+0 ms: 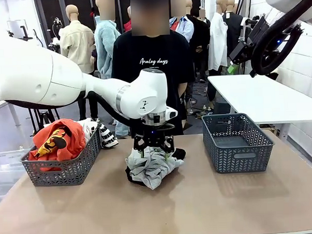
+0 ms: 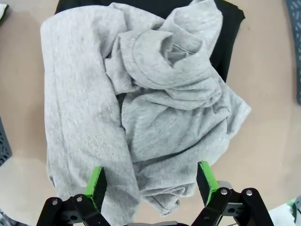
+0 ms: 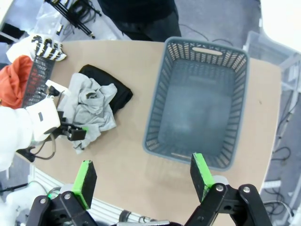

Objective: Sort the tops and bottoms.
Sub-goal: Lift clothes from the center of the table with your left hand.

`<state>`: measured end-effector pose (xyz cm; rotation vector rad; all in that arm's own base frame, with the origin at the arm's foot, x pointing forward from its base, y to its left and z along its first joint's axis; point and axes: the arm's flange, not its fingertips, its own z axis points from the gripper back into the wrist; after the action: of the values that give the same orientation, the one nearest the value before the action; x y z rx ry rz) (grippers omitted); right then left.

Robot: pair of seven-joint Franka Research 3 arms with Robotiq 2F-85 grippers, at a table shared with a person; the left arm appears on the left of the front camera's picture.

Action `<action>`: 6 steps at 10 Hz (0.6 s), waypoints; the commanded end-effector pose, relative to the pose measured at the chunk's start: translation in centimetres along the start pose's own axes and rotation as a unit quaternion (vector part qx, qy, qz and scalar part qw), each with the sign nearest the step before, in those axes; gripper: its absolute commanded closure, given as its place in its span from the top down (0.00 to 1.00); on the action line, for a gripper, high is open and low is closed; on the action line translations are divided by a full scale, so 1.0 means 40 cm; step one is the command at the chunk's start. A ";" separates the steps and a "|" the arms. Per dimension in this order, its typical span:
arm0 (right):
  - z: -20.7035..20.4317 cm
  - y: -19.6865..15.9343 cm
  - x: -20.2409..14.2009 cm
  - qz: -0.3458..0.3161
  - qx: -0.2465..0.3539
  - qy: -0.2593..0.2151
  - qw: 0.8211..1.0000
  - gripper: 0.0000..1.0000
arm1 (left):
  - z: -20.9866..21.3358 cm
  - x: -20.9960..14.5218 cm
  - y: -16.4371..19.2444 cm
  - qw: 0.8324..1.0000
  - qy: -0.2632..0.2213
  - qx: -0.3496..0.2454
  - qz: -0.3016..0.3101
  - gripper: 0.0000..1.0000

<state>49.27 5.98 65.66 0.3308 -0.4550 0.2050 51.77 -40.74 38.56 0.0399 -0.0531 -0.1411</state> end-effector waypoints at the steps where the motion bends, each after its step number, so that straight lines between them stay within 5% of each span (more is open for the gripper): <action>1: 0.003 0.005 0.004 -0.007 -0.009 0.009 1.000 1.00 | -0.007 0.006 0.019 0.999 0.017 -0.037 0.032 1.00; 6: 0.003 0.005 0.004 -0.007 -0.009 0.009 1.000 1.00 | -0.048 0.004 0.035 0.997 0.005 -0.046 0.054 1.00</action>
<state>49.27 5.97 65.66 0.3309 -0.4550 0.2049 52.76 -39.79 37.37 -0.0454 -0.0085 -0.0572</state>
